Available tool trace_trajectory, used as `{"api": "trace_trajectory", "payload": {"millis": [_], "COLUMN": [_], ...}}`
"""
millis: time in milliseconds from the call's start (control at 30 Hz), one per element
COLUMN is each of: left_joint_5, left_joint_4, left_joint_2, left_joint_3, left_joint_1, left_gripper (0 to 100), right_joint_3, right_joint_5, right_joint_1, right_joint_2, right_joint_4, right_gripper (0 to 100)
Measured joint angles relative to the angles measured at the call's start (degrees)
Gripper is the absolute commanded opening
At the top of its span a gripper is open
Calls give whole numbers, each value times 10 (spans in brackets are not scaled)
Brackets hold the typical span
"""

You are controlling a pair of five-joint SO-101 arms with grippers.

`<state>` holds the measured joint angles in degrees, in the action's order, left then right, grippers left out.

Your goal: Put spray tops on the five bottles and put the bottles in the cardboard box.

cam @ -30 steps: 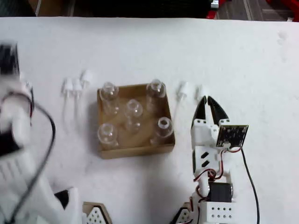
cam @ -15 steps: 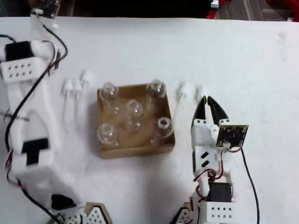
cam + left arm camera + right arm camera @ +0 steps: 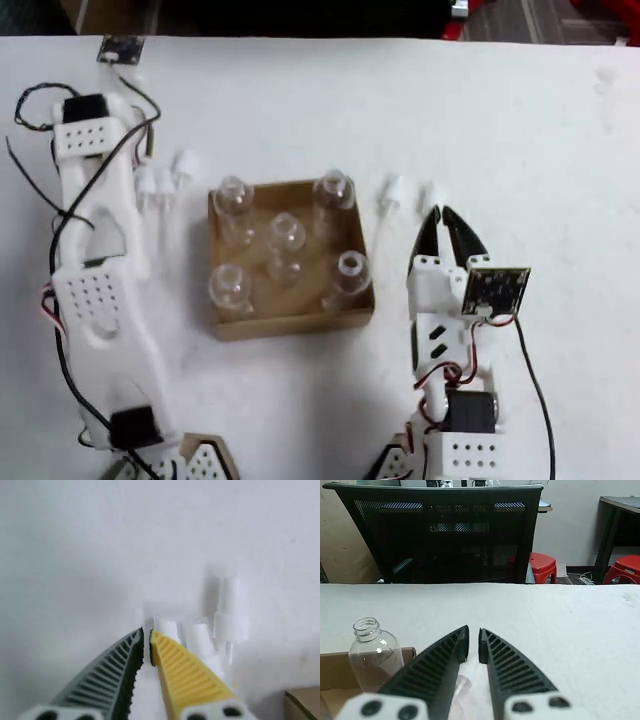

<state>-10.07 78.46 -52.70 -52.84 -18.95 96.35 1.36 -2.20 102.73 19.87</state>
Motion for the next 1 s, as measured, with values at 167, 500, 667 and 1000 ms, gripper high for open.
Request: {"api": "trace_trajectory", "payload": {"millis": [167,500,667,1000], "left_joint_5": [49,59,59,59], "left_joint_4": [0,0,1,67], "left_joint_2": [-64,-130,-141,-141], "left_joint_3": [-59,-134,-134,-140], "left_joint_1": [0,0,0,0], "left_gripper": [105,105,105,107], "right_joint_3": [0,0,0,0], "right_joint_5": [0,0,0,0], "right_joint_1": [0,0,0,0], "right_joint_2": [0,0,0,0], "right_joint_4": [0,0,0,0], "right_gripper": [19,19,19,19]}}
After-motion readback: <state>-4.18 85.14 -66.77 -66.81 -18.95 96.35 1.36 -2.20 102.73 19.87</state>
